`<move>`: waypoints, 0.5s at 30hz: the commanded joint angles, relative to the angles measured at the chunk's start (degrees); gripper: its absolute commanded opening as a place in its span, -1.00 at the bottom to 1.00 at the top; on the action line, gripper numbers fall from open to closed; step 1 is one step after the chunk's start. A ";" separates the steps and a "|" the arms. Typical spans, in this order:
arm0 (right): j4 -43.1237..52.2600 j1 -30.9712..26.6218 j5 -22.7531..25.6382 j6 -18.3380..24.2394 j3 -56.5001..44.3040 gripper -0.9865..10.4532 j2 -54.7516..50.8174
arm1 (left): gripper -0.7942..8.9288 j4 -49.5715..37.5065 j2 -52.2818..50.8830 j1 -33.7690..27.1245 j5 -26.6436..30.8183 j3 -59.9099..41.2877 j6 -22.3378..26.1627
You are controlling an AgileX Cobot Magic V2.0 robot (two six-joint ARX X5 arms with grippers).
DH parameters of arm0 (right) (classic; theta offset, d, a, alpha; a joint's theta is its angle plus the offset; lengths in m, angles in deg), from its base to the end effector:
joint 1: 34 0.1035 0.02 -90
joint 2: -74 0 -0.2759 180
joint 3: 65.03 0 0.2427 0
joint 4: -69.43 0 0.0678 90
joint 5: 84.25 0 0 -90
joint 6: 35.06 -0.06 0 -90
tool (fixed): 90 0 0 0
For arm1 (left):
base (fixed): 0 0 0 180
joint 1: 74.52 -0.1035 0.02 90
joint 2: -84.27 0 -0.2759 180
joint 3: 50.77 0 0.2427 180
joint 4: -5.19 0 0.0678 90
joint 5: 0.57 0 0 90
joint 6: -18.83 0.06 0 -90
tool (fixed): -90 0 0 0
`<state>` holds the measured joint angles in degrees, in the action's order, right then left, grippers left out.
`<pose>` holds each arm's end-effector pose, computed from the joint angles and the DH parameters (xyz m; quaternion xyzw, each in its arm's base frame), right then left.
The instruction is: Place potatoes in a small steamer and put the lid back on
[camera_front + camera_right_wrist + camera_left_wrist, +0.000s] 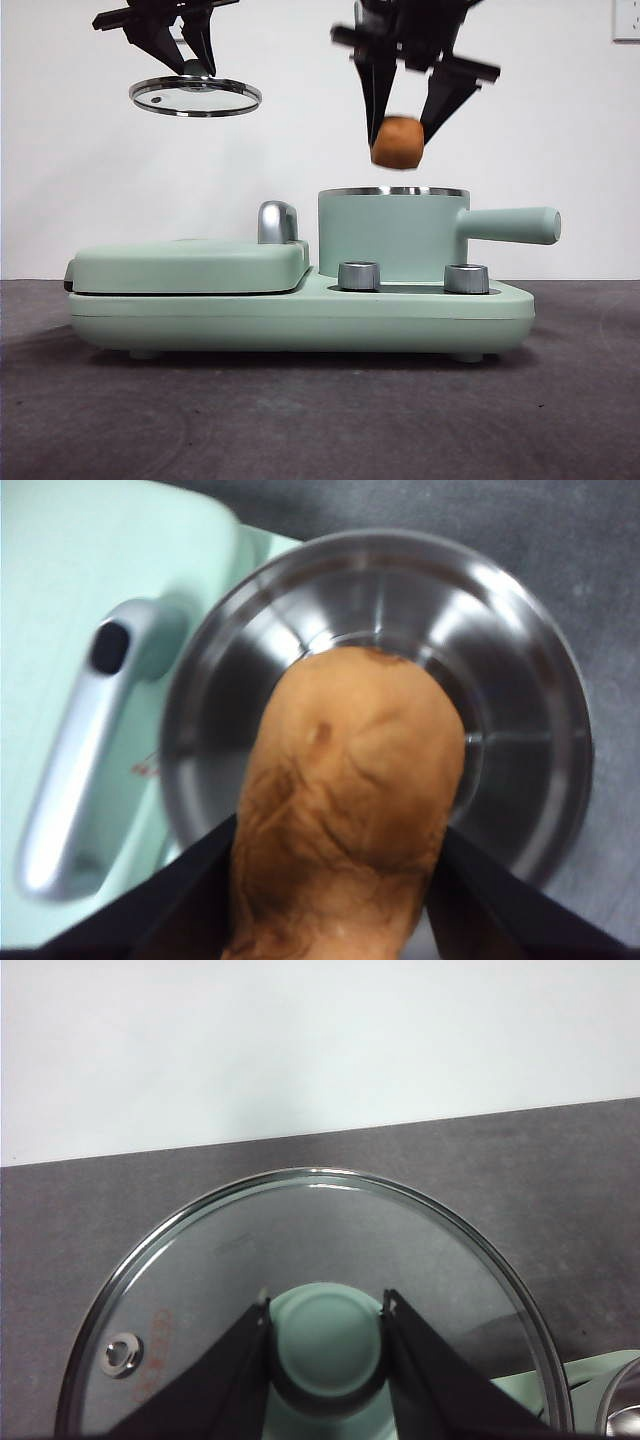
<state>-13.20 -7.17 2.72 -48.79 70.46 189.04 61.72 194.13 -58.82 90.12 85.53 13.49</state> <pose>0.3767 0.1941 0.3253 -0.0068 0.5280 0.1587 0.8342 0.4253 -0.1188 0.4070 -0.0076 0.2625 -0.1140 0.9581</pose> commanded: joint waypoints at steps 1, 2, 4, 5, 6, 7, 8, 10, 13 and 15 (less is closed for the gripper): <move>0.07 -0.09 -0.46 1.84 2.73 -0.41 3.87 | -0.81 -1.51 -0.77 0.11 -0.07 2.43 -0.07; -0.02 -0.13 -0.63 2.08 2.75 -0.41 4.61 | -0.81 -1.51 -0.77 0.11 -0.07 2.43 -0.07; -1.07 -0.39 -1.27 2.36 2.73 -0.41 5.92 | -0.81 -1.51 -0.77 0.11 -0.04 2.43 -0.07; -1.68 -0.39 -1.29 2.69 2.73 -0.41 6.56 | -0.81 -1.51 -0.77 0.11 -0.07 2.43 -0.07; -2.16 -0.39 -1.27 3.04 2.73 -0.41 7.19 | -0.81 -1.51 -0.77 0.11 -0.04 2.43 -0.07; -2.51 -0.39 -1.25 3.45 2.73 -0.41 7.54 | -0.81 -1.51 -0.77 0.11 -0.07 2.43 -0.07; -2.54 -0.37 -1.20 3.85 2.73 -0.38 8.02 | -0.81 -1.49 -0.77 0.11 -0.07 2.40 -0.07; -3.02 -0.37 -1.18 3.96 2.73 -0.24 8.31 | -0.81 -1.46 -0.77 0.11 -0.04 2.40 -0.07; -2.69 -0.37 -1.20 4.24 2.73 -0.02 8.37 | -0.81 -1.40 -0.77 0.11 -0.07 2.40 -0.07; -2.69 -0.42 -1.20 4.24 2.75 0.03 8.35 | -0.81 -1.31 -0.77 0.11 -0.07 2.40 -0.07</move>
<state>-16.19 -7.85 1.46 -45.34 71.53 196.15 61.76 194.13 -58.82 90.12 85.53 13.49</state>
